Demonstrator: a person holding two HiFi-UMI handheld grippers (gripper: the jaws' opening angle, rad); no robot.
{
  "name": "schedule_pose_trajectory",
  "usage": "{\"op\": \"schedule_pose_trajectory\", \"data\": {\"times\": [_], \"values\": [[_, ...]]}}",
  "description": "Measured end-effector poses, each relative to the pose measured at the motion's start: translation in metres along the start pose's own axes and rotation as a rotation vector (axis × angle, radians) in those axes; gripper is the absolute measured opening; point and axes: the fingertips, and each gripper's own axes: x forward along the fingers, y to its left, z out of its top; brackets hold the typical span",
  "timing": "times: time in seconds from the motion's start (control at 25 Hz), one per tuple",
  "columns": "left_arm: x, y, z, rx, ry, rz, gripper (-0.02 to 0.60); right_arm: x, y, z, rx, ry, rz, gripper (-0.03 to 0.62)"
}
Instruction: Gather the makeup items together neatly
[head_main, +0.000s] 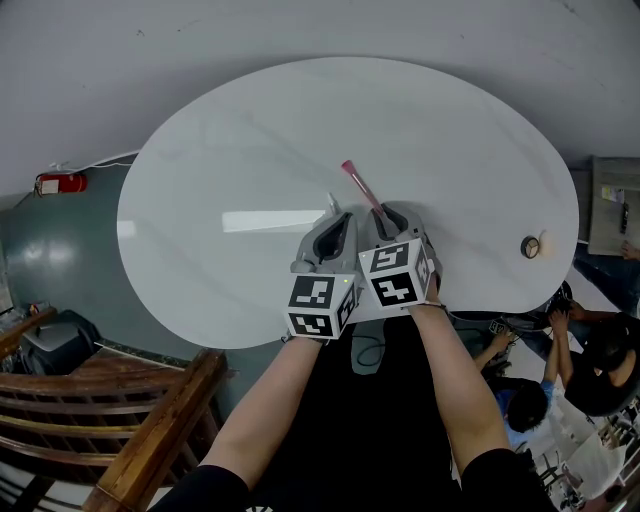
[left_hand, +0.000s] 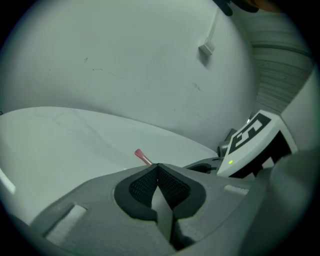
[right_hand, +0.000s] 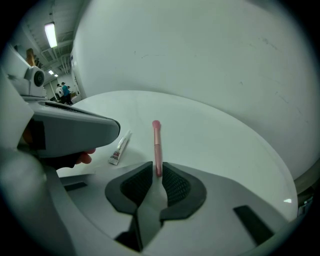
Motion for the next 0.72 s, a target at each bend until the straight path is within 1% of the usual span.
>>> {"op": "schedule_pose_trajectory", "data": {"times": [0.12,0.28,0.72], "values": [[0.0,0.0,0.001,-0.001,0.001,-0.001,0.008,0.0,0.003,0.0,0.0,0.011,0.007,0.043],[-0.001,0.001,0.002,-0.001,0.002,0.001,0.008,0.0,0.004,0.0,0.015,0.008,0.02,0.038],[0.002,-0.019,0.004,0.018,0.006,-0.011,0.008,-0.024,-0.012,0.003,0.053,-0.068,0.008,0.038]]}}
